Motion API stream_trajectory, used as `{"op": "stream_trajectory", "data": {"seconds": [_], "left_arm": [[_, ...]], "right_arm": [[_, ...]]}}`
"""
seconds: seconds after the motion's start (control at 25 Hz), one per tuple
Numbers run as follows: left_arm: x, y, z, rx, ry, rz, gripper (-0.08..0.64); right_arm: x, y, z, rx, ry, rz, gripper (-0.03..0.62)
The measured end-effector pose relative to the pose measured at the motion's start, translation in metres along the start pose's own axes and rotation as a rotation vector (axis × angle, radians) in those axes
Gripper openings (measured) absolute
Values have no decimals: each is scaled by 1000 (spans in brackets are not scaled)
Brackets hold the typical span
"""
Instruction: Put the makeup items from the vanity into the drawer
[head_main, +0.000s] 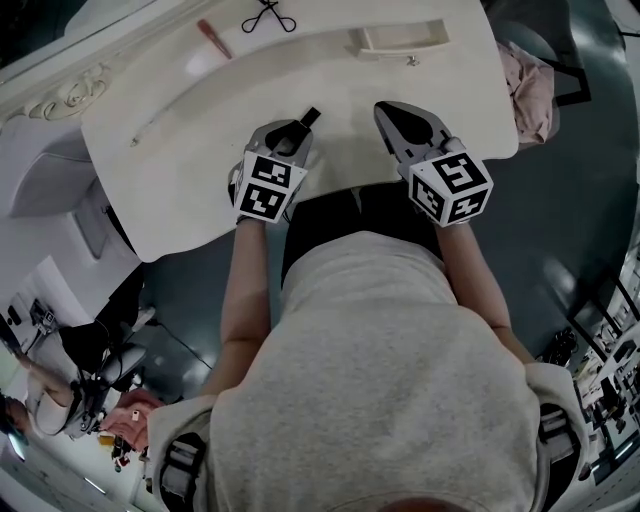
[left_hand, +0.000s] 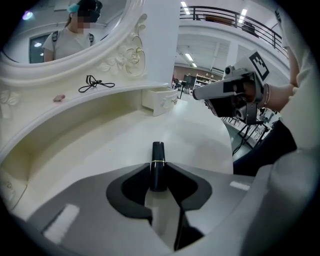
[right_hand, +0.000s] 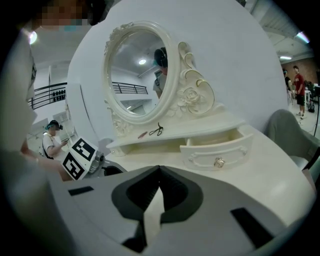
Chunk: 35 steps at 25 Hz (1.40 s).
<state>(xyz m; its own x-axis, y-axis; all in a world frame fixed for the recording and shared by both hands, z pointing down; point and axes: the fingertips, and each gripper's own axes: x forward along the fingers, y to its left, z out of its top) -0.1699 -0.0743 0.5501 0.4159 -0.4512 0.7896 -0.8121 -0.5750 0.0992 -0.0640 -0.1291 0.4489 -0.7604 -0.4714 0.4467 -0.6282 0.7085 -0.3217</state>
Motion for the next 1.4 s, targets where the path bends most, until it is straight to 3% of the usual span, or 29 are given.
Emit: {"op": "stream_trajectory", "data": {"seconds": [0.4, 0.8, 1.4], "left_arm": [[-8, 13, 34, -94, -150, 5, 104], [-8, 6, 66, -61, -188, -30, 104], [-21, 13, 144, 29, -309, 34, 104]], "right_arm": [[-5, -11, 3, 60, -22, -22, 8], [-21, -34, 29, 39, -83, -67, 8], [-36, -74, 78, -9, -190, -110, 8]]}}
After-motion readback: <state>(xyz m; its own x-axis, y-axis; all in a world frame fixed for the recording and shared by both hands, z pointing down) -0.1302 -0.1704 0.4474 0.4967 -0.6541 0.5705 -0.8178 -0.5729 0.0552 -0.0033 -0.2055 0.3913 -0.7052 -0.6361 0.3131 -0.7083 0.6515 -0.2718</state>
